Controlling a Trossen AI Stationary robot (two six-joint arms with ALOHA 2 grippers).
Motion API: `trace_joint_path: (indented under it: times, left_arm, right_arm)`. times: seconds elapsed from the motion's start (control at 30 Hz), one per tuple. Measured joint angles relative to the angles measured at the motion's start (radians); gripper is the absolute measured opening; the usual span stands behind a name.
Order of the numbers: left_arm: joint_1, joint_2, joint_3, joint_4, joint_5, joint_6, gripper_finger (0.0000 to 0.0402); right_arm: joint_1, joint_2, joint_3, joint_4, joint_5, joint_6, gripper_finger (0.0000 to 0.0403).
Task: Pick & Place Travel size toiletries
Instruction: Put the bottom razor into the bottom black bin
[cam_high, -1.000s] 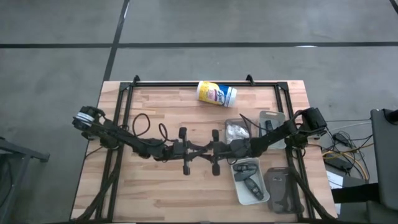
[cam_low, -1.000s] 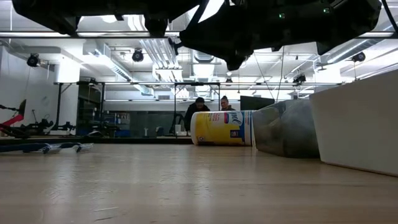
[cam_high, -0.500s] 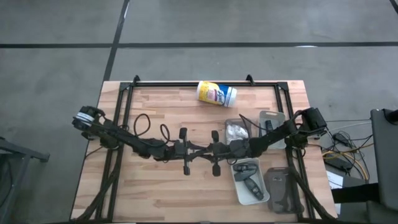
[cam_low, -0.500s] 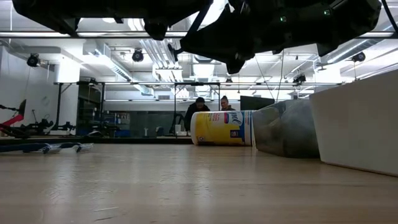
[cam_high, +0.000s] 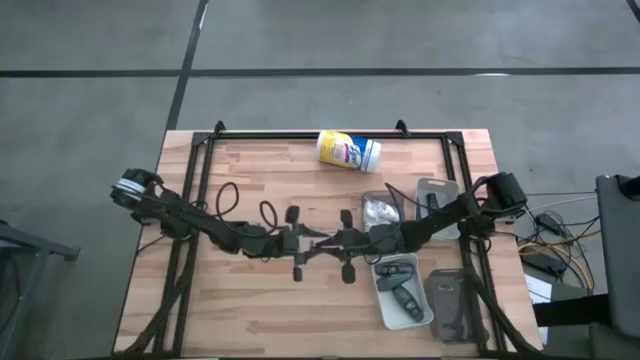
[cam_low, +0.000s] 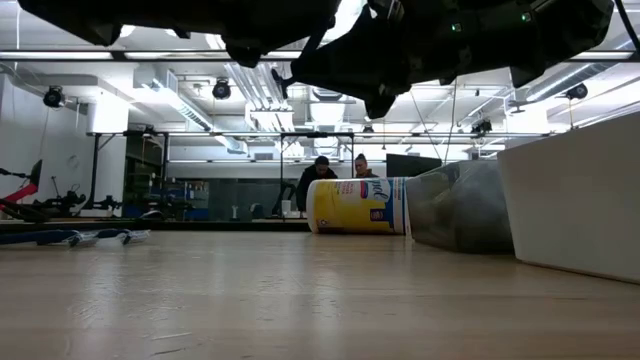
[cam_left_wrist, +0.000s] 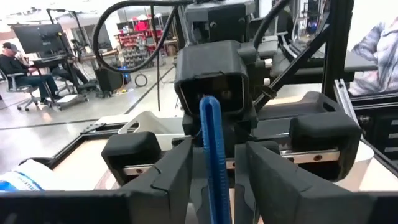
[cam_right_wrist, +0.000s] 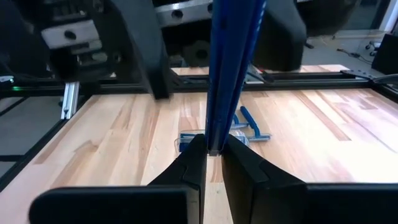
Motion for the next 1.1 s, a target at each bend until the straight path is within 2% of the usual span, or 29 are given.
trace_joint_path:
  times: [0.27, 0.53, 0.9, 1.1]
  left_arm:
    - [-0.004, -0.110, 0.000, -0.193, -0.001, -0.032, 0.0158]
    - [-0.008, -0.165, -0.004, -0.372, -0.002, -0.100, 0.0158]
    - [-0.011, -0.181, -0.055, -0.385, -0.003, -0.130, 0.0158]
    - [-0.017, -0.230, -0.104, -0.385, -0.003, -0.148, 0.0156]
  right_arm:
    - [0.003, -0.090, -0.006, -0.153, 0.002, 0.019, 0.0032]
    - [0.020, -0.245, -0.009, -0.335, 0.002, 0.021, 0.0032]
    - [0.039, -0.501, -0.012, -0.638, 0.014, 0.069, 0.0033]
    - [0.072, -0.594, -0.013, -0.777, 0.014, 0.111, 0.0031]
